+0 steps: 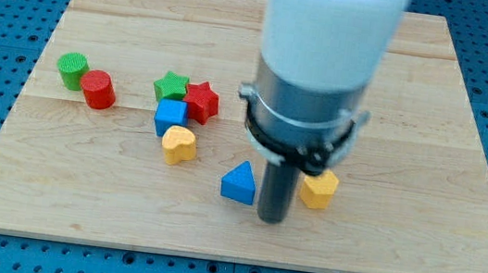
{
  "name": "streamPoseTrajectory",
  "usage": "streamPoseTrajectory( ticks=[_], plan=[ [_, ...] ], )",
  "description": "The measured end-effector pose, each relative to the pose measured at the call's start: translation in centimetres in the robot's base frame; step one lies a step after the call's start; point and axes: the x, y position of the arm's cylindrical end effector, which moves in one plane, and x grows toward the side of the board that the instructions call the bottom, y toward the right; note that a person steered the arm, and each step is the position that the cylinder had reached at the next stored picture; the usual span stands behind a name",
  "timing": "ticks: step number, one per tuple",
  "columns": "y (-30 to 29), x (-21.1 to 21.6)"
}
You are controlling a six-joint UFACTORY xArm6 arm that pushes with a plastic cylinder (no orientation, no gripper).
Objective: Move hexagon above the triangle
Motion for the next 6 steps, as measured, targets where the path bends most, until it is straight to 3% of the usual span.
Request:
streamPoseTrajectory(
  ticks=[1,2,4,5,6],
  plan=[
    [-0.7,-6.3],
    [2.4,-6.5],
    [15.2,-4.4],
    [7.7,-0.1],
    [3.7,-4.7]
  ],
)
